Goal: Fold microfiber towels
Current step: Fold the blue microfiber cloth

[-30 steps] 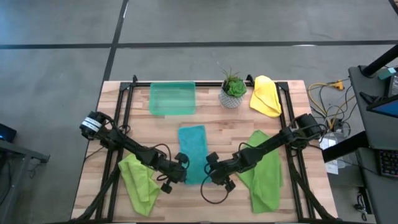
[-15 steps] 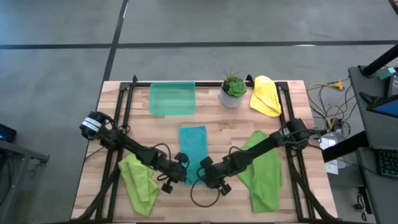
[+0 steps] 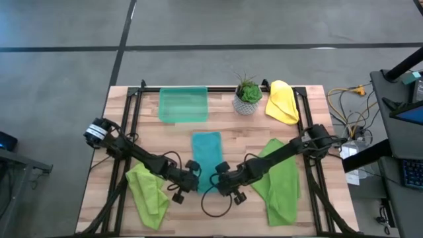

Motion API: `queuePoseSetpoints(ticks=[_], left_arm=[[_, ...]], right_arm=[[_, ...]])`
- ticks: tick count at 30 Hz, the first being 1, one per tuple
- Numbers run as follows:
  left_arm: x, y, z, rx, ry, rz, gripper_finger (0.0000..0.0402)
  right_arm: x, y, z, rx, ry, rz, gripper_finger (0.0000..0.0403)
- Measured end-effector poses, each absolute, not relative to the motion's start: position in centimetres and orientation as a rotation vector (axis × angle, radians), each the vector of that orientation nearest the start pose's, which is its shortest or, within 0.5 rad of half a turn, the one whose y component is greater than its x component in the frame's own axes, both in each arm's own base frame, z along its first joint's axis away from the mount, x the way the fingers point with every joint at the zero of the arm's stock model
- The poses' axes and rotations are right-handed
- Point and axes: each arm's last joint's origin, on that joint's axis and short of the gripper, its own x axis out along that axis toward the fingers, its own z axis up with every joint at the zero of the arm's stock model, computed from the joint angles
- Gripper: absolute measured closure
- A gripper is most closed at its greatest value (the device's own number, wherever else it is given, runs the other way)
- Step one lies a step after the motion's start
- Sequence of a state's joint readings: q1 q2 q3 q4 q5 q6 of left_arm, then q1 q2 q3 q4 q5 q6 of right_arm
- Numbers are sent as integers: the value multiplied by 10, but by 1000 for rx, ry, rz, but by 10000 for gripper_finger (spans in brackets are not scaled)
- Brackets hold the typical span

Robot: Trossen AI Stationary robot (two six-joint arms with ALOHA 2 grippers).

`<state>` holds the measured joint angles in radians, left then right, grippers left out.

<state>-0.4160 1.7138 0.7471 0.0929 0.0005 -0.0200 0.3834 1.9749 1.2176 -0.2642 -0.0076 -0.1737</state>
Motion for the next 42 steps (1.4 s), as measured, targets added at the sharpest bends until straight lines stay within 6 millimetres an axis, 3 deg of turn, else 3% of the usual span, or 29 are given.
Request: queuePoseSetpoints(ticks=[4,10,14,18,29,36,42], left_arm=[[274,-121,138,153,829,-383,401],[267,-115,161,100,752,-381,401],[265,-114,174,65,701,-380,401],[265,-113,175,63,698,-379,401],[282,-122,160,34,615,-423,401],[294,-131,145,-40,670,-518,401],[295,-131,132,-57,719,-545,401]], right_arm=[[360,146,168,-273,938,439,391],[354,145,193,-114,915,470,392],[353,147,199,-45,917,476,392],[353,147,200,-28,918,470,392],[357,153,168,-31,1005,465,392],[360,155,140,1,1089,443,392],[361,156,135,43,1109,463,382]])
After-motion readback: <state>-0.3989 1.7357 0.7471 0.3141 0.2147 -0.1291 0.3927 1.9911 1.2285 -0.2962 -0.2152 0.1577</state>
